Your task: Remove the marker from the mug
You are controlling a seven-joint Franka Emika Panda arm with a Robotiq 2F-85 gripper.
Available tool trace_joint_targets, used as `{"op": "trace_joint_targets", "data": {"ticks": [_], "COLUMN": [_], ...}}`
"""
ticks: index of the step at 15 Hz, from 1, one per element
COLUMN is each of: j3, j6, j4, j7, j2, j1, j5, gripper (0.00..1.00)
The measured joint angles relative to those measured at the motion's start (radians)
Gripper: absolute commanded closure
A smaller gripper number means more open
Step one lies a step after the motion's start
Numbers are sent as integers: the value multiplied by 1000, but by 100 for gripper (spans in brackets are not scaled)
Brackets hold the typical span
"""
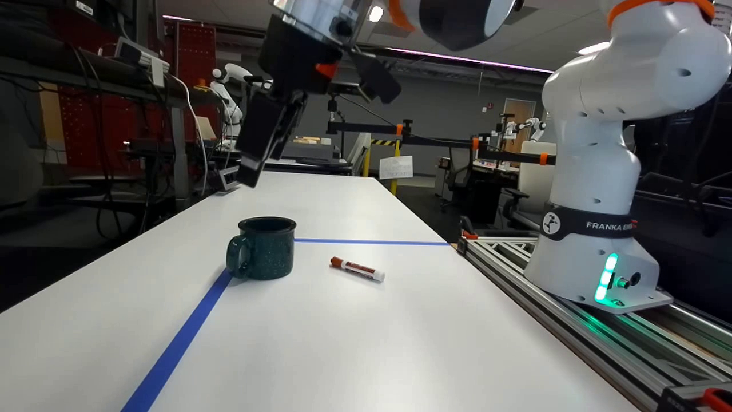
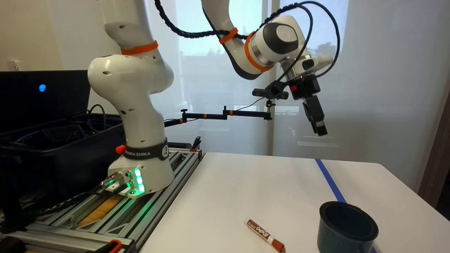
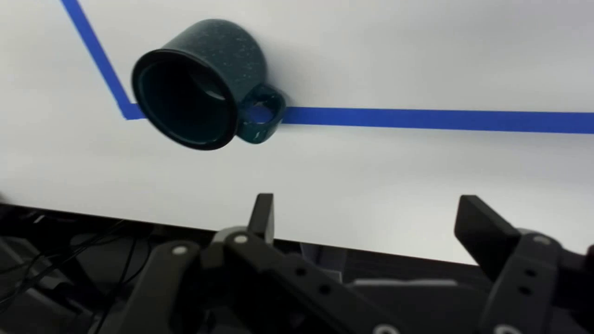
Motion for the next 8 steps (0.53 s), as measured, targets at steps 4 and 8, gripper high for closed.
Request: {"op": "trace_joint_targets", "data": {"ticks": [4, 8], "j3": [15, 15], "j6": [-74, -74], "j4": [-25, -33], "j7": [6, 8], "j2": [-100, -100], "j1": [16, 16], "j5": [17, 17], "gripper": [0, 0]}}
